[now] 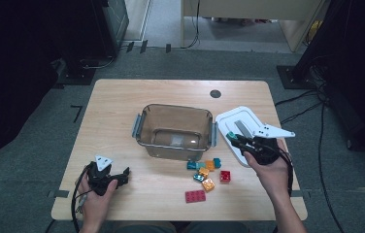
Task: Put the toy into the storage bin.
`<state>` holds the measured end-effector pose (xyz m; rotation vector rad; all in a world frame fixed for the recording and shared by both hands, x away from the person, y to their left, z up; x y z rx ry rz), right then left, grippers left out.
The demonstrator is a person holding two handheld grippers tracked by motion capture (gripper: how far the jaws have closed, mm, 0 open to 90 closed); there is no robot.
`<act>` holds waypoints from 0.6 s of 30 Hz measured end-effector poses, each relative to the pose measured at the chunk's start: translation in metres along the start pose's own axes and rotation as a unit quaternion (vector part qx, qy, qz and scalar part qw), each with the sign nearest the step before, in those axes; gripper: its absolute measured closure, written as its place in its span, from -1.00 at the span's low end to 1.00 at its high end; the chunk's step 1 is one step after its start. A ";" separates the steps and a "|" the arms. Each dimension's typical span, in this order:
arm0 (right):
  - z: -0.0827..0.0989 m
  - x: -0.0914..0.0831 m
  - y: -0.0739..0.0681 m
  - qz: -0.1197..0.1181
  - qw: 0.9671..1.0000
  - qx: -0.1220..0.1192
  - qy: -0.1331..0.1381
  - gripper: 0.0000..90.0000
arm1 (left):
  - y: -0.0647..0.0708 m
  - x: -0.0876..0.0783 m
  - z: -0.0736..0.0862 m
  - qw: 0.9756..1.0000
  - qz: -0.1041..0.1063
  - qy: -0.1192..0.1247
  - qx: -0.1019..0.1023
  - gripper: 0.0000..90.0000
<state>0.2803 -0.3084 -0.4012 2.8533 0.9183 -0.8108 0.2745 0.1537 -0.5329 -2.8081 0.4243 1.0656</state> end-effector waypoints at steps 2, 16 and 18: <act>-0.006 0.003 -0.003 -0.003 1.000 -0.005 0.000 0.71 | 0.000 0.000 0.000 1.000 0.000 0.000 0.000 -0.82; -0.043 0.033 -0.024 -0.031 0.999 -0.032 -0.003 0.71 | 0.000 0.000 0.000 1.000 0.001 0.000 0.001 -0.81; -0.048 0.043 -0.029 -0.038 0.999 -0.037 -0.008 0.71 | 0.000 0.000 0.000 1.000 0.001 0.000 0.001 -0.82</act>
Point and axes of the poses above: each handheld gripper's, and its own axes: x roughly forward along the jaws, z roughly out of its underside, y roughly to its right, the point moved 2 cm from there along x, roughly forward along the jaws, and after that the axes turned 2 degrees about y, right-handed, at the moved point
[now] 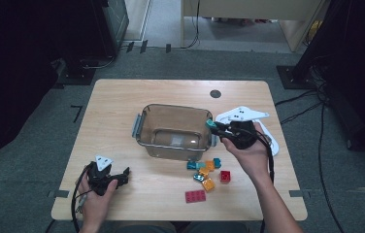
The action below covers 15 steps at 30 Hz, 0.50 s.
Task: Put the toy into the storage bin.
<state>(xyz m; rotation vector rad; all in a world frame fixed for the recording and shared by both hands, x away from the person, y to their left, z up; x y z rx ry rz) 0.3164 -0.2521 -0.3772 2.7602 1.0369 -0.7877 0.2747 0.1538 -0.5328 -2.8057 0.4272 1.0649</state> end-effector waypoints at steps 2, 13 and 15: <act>-0.003 0.007 -0.003 -0.005 1.000 -0.003 -0.003 0.71 | 0.000 0.000 0.000 1.000 0.000 0.000 0.000 -0.82; -0.010 0.052 -0.013 -0.021 0.999 -0.016 -0.040 0.71 | 0.000 0.000 0.000 1.000 0.000 0.001 0.000 -0.82; -0.009 0.060 -0.013 -0.021 0.998 -0.016 -0.050 0.71 | 0.000 0.000 0.000 1.000 0.000 0.000 0.000 -0.82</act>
Point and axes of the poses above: each handheld gripper's, and its own axes: x roughly forward along the jaws, z roughly out of its underside, y roughly to its right, the point moved 2 cm from there along x, roughly forward along the jaws, and after that the axes turned 2 degrees about y, right-handed, at the moved point
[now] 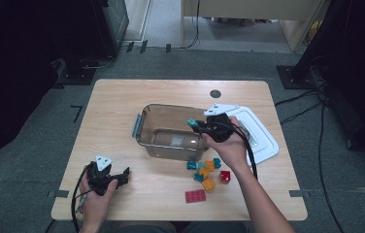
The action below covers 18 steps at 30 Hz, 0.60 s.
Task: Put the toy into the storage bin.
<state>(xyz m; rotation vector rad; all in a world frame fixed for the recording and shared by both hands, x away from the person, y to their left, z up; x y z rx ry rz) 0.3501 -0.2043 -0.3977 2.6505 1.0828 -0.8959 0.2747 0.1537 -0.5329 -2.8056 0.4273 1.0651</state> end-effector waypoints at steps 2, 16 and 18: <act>0.000 0.007 0.001 0.000 1.000 -0.001 -0.009 0.71 | 0.000 0.000 0.000 1.000 0.000 0.001 -0.001 -0.82; 0.005 0.039 -0.003 0.019 0.993 -0.055 -0.101 0.70 | 0.000 0.000 0.000 1.000 0.000 0.000 0.000 -0.82; 0.004 0.040 -0.003 0.020 0.992 -0.059 -0.106 0.70 | 0.000 0.000 0.000 1.000 0.000 0.000 0.000 -0.82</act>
Point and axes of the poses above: each handheld gripper's, and its own axes: x roughly forward along the jaws, z roughly out of its underside, y roughly to its right, the point moved 2 cm from there along x, roughly forward along the jaws, and after that the axes turned 2 degrees about y, right-handed, at the moved point
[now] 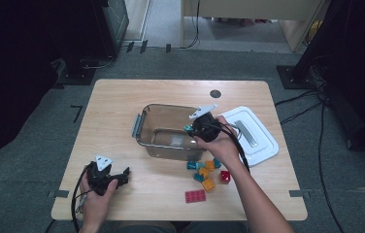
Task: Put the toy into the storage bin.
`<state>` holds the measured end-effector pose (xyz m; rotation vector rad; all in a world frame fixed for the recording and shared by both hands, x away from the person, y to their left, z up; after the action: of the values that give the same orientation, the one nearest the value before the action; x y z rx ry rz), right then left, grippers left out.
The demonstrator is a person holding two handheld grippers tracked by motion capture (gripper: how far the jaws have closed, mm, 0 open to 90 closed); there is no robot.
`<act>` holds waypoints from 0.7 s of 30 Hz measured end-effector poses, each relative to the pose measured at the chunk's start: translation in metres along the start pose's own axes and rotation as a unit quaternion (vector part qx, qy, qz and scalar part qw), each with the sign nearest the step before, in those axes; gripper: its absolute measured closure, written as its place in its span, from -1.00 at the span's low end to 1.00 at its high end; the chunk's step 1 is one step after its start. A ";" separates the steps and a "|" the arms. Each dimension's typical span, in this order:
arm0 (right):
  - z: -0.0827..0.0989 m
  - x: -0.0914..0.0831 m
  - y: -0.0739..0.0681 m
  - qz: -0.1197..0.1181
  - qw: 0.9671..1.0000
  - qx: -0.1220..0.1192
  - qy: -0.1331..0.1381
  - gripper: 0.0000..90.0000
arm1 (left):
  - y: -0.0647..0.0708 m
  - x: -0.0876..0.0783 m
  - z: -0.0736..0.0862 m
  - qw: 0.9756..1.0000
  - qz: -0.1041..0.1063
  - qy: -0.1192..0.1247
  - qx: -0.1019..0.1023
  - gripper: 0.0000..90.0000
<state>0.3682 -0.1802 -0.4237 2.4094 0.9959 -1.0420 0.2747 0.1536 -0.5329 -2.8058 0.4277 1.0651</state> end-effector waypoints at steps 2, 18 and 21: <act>-0.001 0.002 0.000 0.003 1.000 -0.010 -0.018 0.70 | 0.000 0.000 0.000 1.000 0.000 0.000 0.000 -0.82; -0.001 -0.014 0.007 -0.042 0.998 0.028 0.047 -0.30 | 0.000 0.000 0.000 1.000 0.000 0.000 0.000 -0.82; -0.001 -0.018 0.008 -0.046 0.997 0.033 0.058 -0.41 | 0.000 0.000 0.000 1.000 0.000 0.000 0.000 -0.82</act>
<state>0.3657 -0.1938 -0.4091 2.5246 1.1379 -0.9885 0.2748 0.1537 -0.5329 -2.8057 0.4279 1.0634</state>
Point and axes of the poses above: each handheld gripper's, and its own axes: x roughly forward along the jaws, z roughly out of its underside, y roughly to its right, the point moved 2 cm from there along x, roughly forward along the jaws, and after that the axes turned 2 degrees about y, right-handed, at the moved point
